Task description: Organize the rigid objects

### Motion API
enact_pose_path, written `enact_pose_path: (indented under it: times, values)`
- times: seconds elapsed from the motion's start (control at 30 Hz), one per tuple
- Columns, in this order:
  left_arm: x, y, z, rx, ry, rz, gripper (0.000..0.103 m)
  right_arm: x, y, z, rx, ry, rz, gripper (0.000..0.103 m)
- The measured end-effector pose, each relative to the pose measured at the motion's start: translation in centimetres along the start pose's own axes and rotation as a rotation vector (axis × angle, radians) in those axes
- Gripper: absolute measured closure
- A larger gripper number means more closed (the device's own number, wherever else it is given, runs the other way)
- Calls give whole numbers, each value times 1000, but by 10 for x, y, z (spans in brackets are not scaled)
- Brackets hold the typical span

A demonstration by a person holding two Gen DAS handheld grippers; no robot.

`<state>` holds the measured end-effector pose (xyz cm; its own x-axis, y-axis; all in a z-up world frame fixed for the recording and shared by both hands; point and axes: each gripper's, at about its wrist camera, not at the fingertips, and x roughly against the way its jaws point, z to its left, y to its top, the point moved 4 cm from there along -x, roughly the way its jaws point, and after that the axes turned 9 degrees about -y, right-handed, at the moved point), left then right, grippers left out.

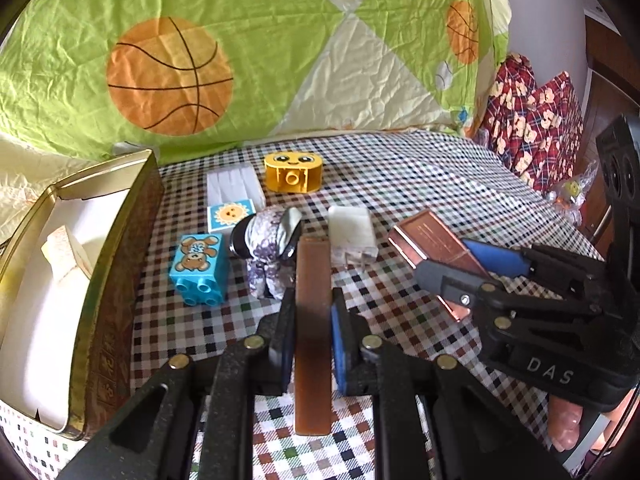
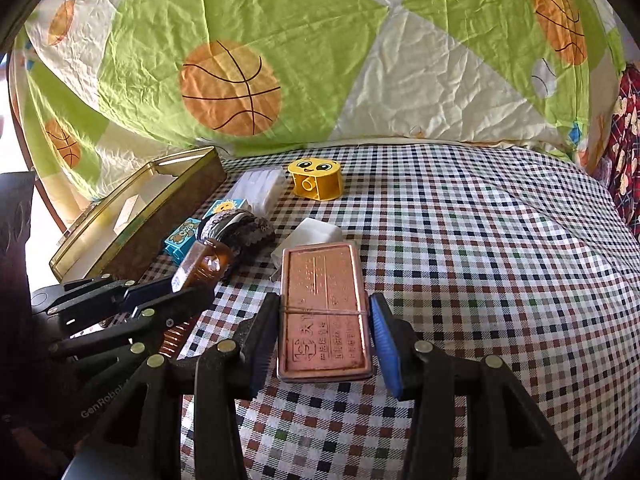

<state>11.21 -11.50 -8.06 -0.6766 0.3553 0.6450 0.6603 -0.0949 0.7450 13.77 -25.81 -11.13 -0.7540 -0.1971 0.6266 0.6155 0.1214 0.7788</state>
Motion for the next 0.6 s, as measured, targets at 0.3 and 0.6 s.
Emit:
enact_pose_path:
  times: [0.3,0.6]
  values:
    - [11,3,5,14,40,-66,89,7,1,-1,-20,-22,-45,55]
    - [19,6,3,-7,71,-108,89,13,2,-2,-34,-52,-85,55]
